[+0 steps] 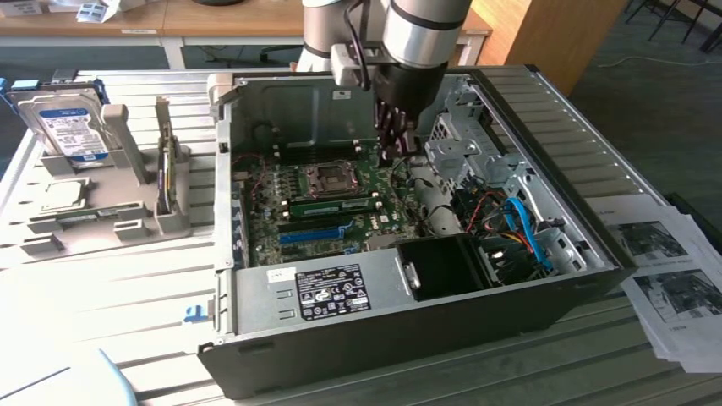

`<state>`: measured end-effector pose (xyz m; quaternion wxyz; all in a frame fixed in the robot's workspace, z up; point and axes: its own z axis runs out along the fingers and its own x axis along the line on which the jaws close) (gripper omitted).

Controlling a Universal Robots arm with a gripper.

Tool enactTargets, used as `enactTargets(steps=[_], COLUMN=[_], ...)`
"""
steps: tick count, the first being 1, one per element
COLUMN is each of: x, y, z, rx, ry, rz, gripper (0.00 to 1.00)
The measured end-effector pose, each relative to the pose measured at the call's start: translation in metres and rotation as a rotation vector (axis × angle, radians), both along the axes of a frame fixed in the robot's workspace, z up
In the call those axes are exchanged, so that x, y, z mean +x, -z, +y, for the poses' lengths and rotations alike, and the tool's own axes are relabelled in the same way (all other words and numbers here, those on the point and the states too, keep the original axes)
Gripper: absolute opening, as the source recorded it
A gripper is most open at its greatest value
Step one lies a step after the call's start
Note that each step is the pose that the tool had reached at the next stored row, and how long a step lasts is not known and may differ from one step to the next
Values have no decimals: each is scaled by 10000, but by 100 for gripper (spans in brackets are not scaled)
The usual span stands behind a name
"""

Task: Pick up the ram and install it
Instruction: 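Press down the ram until it locks into place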

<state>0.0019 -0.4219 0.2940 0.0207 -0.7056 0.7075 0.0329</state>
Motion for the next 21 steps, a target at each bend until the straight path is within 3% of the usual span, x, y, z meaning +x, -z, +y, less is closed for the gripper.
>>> enactTargets(steps=[3,7,21], x=[0,0,-1], y=[19,156,279], z=[0,0,0], rx=[-1,-1,-2], ry=[-1,-1,0], rz=[1,1,1], gripper=[9,9,9])
